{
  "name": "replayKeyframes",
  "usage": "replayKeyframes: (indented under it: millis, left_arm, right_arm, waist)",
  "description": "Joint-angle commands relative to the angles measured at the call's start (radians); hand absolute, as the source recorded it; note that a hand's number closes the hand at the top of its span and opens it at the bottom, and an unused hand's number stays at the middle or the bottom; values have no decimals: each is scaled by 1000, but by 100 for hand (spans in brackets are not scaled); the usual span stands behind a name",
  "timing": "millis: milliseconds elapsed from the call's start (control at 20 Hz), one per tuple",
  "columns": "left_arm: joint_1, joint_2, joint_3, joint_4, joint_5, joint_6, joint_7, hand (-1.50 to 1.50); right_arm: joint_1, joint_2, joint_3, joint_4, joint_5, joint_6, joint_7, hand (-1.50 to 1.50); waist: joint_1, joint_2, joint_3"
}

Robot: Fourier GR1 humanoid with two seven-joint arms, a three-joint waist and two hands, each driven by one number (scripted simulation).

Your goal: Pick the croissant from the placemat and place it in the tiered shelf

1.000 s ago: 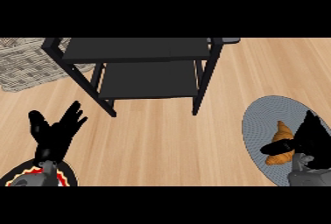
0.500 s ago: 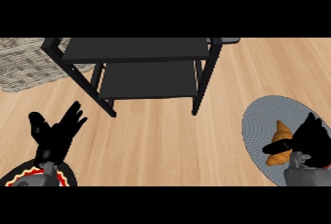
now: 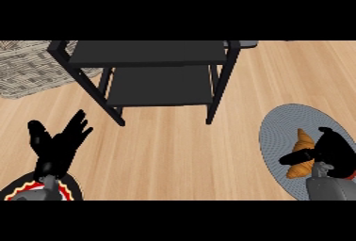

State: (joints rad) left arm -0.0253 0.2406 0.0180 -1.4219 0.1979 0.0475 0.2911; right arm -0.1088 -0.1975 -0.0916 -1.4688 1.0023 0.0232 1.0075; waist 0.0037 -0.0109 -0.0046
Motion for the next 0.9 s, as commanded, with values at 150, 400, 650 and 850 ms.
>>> replayKeyframes:
  millis: [150,400,650,850]
  left_arm:
    - [-44,-33,8,127,-16,-9,-49,0]
    - [14,-44,-13,47,-34,-5,-25,0]
    - [3,-9,15,67,-16,-38,-8,0]
    - [-33,-32,-39,42,-30,-55,-9,0]
  right_arm:
    - [-21,13,37,107,-45,52,-92,150]
    - [-70,49,56,154,-7,-31,-120,150]
    - [-15,140,257,-35,81,-21,-138,150]
    - [-163,194,567,-57,-80,75,-184,150]
  waist:
    - [-5,13,4]
    - [3,12,5]
    - [2,11,4]
    - [123,20,7]
